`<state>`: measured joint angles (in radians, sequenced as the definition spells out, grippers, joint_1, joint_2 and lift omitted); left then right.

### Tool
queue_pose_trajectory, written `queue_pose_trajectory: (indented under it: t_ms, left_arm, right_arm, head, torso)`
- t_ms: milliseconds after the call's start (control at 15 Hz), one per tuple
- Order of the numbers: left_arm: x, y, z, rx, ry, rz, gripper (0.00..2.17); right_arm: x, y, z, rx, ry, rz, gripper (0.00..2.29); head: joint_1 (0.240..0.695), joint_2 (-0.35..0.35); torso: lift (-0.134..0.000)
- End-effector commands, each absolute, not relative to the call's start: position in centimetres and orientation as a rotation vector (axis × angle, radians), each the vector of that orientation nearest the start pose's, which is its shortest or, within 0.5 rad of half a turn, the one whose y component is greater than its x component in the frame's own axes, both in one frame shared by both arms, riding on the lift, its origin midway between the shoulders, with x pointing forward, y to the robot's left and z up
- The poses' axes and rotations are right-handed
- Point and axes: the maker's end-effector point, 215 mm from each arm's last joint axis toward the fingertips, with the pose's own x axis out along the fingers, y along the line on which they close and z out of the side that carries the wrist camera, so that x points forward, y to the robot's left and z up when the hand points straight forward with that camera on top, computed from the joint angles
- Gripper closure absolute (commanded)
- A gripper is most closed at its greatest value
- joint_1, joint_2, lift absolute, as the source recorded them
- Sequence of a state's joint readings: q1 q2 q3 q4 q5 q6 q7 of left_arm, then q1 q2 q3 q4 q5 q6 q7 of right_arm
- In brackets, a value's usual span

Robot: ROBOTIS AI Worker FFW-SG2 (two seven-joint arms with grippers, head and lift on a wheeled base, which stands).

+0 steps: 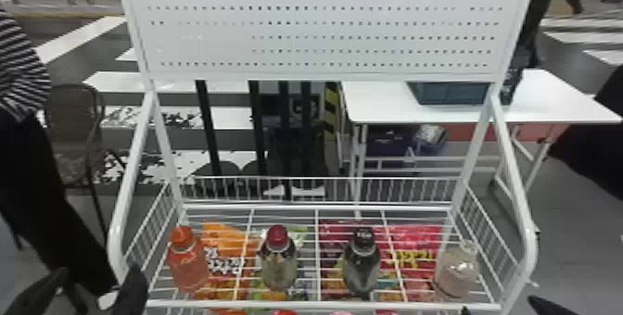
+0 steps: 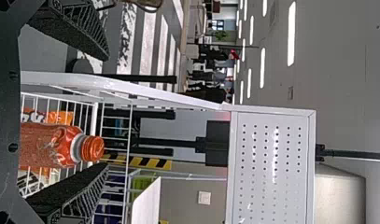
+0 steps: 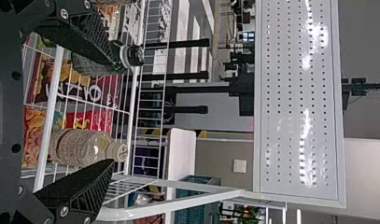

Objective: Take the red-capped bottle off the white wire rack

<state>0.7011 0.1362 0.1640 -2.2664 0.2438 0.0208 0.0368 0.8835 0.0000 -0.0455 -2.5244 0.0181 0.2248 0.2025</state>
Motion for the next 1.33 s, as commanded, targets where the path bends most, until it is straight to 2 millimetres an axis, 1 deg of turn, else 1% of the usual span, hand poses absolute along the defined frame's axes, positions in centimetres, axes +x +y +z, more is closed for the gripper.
queue_pose_trajectory:
  t_ms: [0,267,533,667,733,867,933,1000,1067,1133,1267]
  left_arm:
    - [39.6,31.1,-29.5,-0.035,0.012,0.073,0.08]
    - [39.7,31.2,-29.2,-0.034,0.006,0.074,0.08]
    - [39.6,31.0,-29.4,-0.038,0.010,0.072,0.08]
    - [39.3,30.4,-29.9,-0.044,0.023,0.062,0.08]
    - [38.7,29.7,-30.0,-0.056,0.007,0.051,0.08]
    - [37.4,27.5,-31.2,-0.090,-0.015,0.006,0.08]
    - [36.9,25.6,-32.8,-0.110,-0.012,-0.028,0.08]
    - [36.4,23.6,-33.9,-0.118,-0.028,-0.066,0.08]
    - [36.0,22.2,-34.5,-0.129,-0.053,-0.087,0.08]
    - [36.0,20.6,-35.4,-0.137,-0.068,-0.108,0.08]
    - [36.7,18.8,-37.4,-0.125,-0.055,-0.128,0.07]
  right_arm:
    - [34.6,-20.6,-29.4,-0.039,0.163,0.166,0.15]
    - [34.6,-20.7,-29.5,-0.042,0.166,0.165,0.15]
    - [34.5,-20.7,-29.5,-0.041,0.166,0.165,0.15]
    - [34.5,-20.8,-29.5,-0.043,0.165,0.164,0.15]
    - [34.5,-20.8,-29.5,-0.043,0.165,0.164,0.15]
    - [34.5,-20.7,-29.4,-0.042,0.164,0.165,0.15]
    - [34.4,-20.6,-29.4,-0.041,0.164,0.166,0.15]
    - [34.4,-20.7,-29.3,-0.042,0.163,0.166,0.15]
    - [34.3,-20.6,-29.2,-0.043,0.163,0.167,0.15]
    - [34.3,-20.5,-29.2,-0.042,0.161,0.169,0.15]
    - [34.3,-20.3,-29.2,-0.043,0.161,0.171,0.15]
  head:
    - [0.499,0.000]
    - [0.499,0.000]
    - [0.499,0.000]
    - [0.499,0.000]
    - [0.499,0.000]
    - [0.499,0.000]
    - [0.499,0.000]
    - [0.499,0.000]
    - [0.499,0.000]
    - [0.499,0.000]
    - [0.499,0.000]
  torso:
    - [0.000]
    - [0.000]
    - [0.000]
    - [0.000]
    - [0.000]
    - [0.000]
    - [0.000]
    - [0.000]
    - [0.000]
    - [0.000]
    - [0.000]
